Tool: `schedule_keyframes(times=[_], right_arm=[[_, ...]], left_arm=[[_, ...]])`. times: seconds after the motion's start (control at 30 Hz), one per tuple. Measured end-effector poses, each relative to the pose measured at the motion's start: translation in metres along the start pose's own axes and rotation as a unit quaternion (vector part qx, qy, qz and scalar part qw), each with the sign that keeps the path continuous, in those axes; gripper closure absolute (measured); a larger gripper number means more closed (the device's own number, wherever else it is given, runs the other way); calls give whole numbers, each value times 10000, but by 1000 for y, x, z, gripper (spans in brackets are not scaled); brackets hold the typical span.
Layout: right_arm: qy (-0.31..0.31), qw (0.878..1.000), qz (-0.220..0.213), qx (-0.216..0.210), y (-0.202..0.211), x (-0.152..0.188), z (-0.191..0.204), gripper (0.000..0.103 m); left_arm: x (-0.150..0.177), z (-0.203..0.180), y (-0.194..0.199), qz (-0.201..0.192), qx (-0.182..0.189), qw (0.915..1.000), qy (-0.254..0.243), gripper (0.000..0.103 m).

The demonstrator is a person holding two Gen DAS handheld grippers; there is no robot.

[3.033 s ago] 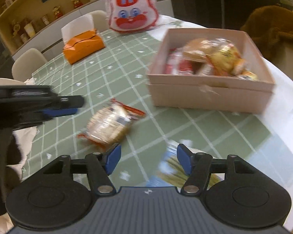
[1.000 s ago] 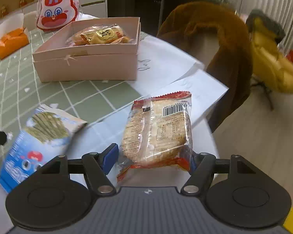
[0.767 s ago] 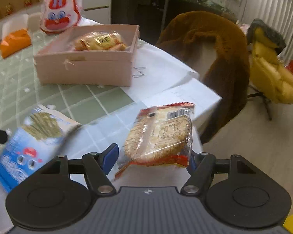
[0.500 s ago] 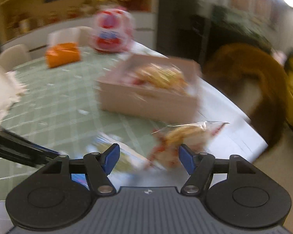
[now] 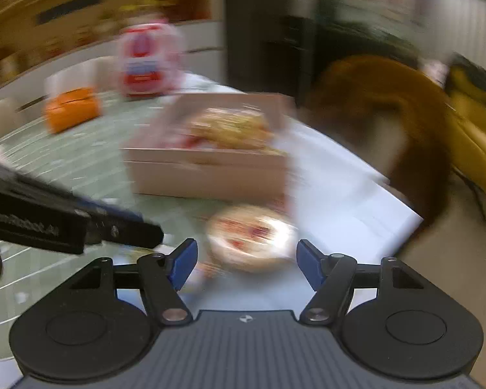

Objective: Organize snacks

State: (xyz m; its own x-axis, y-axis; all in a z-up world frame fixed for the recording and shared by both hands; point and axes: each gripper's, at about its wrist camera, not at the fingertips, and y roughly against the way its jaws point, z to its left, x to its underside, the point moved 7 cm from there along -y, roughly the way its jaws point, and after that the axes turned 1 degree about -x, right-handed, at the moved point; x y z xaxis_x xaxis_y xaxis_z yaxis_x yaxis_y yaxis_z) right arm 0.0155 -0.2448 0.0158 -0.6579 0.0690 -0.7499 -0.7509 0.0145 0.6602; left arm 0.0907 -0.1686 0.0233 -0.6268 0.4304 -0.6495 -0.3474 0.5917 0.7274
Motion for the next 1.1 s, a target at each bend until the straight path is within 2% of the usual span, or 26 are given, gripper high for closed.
schedule_keyframes(times=[0.07, 0.13, 0.2, 0.27, 0.37, 0.5, 0.57, 0.7, 0.83, 0.9, 1.1], right_arm=[[-435, 9986, 128, 255, 1, 9, -27, 35], [-747, 9963, 235, 359, 2, 20, -44, 35], [-890, 9945, 358, 431, 5, 32, -55, 35], [-898, 9939, 428, 480, 6, 43, -58, 35], [-982, 9929, 485, 461, 7, 58, -60, 35], [-1072, 9917, 507, 506, 3, 68, -65, 34], [-1009, 9919, 514, 577, 1, 68, -64, 34], [-1080, 9920, 469, 457, 2, 60, -65, 34], [-1099, 9919, 438, 456, -3, 49, -70, 36], [-1033, 9928, 457, 392, -11, 39, -69, 44], [-855, 9945, 602, 18, -47, 15, -56, 55]], left_arm=[[-15, -1, -24, 95, -170, 9996, -224, 69], [-26, 6, -48, 142, -331, 9993, -126, 69], [-28, 10, -64, 210, -387, 9990, -103, 69], [-25, 9, -75, 395, -414, 9979, -289, 67], [-16, -5, -70, 420, -339, 9956, -771, 66], [-7, -16, -63, 555, -326, 9928, -1014, 66], [-6, -19, -62, 629, -285, 9921, -1044, 66], [-6, -20, -64, 672, -162, 9921, -1044, 66], [2, -22, -60, 724, 0, 9895, -1250, 66], [8, -23, -54, 744, 58, 9880, -1350, 66], [25, -30, -39, 731, -152, 9814, -1769, 66]])
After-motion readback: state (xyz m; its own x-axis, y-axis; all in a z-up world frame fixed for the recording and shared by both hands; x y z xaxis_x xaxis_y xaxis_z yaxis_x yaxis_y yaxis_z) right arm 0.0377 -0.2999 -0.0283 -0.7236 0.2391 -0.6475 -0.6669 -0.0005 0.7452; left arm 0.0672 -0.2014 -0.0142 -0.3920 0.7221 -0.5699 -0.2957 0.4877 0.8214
